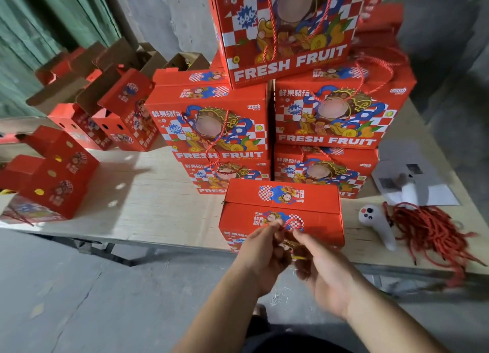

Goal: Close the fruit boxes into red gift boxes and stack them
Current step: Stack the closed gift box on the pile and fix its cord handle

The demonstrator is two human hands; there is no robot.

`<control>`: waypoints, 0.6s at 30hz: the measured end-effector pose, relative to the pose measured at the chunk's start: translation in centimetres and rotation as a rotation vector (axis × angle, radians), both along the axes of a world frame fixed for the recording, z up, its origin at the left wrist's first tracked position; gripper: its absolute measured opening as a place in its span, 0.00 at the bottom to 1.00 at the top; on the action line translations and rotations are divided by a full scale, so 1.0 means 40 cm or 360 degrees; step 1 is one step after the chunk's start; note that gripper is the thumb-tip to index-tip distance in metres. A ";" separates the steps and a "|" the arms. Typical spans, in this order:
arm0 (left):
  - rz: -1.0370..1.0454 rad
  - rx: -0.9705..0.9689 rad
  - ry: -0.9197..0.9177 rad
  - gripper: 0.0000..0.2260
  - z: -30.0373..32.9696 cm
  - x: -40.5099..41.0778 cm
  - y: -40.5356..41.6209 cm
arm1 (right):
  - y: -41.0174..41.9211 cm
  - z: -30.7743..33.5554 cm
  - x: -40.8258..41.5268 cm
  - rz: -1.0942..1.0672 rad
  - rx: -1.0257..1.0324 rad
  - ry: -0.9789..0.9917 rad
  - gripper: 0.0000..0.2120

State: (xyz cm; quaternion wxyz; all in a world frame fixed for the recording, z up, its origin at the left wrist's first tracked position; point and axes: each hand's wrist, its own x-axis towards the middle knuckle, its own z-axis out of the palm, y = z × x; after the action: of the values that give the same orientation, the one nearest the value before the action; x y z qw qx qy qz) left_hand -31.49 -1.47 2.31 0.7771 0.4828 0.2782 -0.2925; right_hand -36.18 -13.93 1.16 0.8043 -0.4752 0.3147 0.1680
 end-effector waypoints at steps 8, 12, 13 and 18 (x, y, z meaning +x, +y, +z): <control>-0.0865 0.0581 -0.1228 0.13 0.167 0.047 0.067 | 0.051 0.086 0.066 -0.0056 0.0195 -0.0310 0.30; -0.0932 0.0693 -0.1383 0.11 0.196 0.103 0.125 | 0.018 0.120 0.074 0.0166 0.0327 -0.0645 0.24; -0.1009 0.0653 -0.1402 0.11 0.199 0.114 0.135 | 0.025 0.121 0.074 0.0320 -0.0007 -0.0706 0.16; -0.0716 0.1122 -0.1641 0.26 0.152 0.206 0.175 | 0.058 0.101 0.091 0.0257 -0.1151 -0.0684 0.11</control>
State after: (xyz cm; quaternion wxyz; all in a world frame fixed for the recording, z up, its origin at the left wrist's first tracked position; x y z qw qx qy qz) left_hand -23.26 5.52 8.38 0.5262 0.8326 -0.1577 -0.0706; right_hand -32.52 -11.62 5.20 0.6175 -0.7739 0.1404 0.0064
